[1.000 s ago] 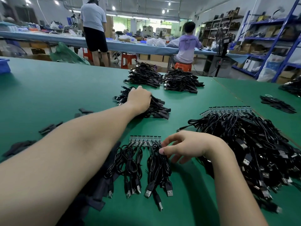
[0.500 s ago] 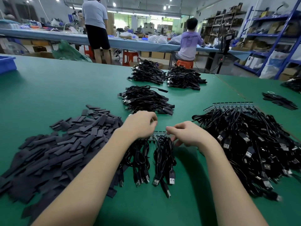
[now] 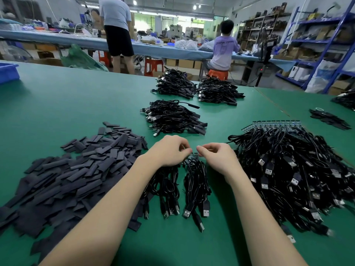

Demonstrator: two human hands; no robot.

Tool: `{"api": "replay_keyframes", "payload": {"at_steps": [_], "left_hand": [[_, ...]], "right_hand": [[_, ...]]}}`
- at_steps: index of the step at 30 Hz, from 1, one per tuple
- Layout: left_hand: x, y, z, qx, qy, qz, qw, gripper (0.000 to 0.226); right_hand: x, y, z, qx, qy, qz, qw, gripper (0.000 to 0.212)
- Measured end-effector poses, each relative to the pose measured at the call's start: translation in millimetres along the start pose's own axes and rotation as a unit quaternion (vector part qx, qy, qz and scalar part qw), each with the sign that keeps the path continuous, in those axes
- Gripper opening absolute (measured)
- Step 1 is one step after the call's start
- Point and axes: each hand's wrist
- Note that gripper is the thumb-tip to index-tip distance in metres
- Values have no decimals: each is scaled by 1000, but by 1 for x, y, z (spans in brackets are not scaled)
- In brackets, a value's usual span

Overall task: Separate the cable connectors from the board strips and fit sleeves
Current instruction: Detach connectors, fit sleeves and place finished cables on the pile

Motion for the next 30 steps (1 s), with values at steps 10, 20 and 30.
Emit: {"api": "replay_keyframes", "payload": {"at_steps": [10,20,30], "left_hand": [[-21,-7,8,77,-156,75,982,13],[-31,-9,9,114,-237,57,963,10],[-42,-13,15,125,-380,20,916,13]], "right_hand": [[-9,-7,-6,-49,183,-48,981,16],[-12,-8,-8,-43,213,-88,972,16],[-20,-9,-12,27,370,-190,909,43]]}}
Point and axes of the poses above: each hand's wrist, its own y-axis towards the middle knuckle, its own x-axis out of the palm, z = x × y, and after that the axes turned 2 degrees about x, right-handed
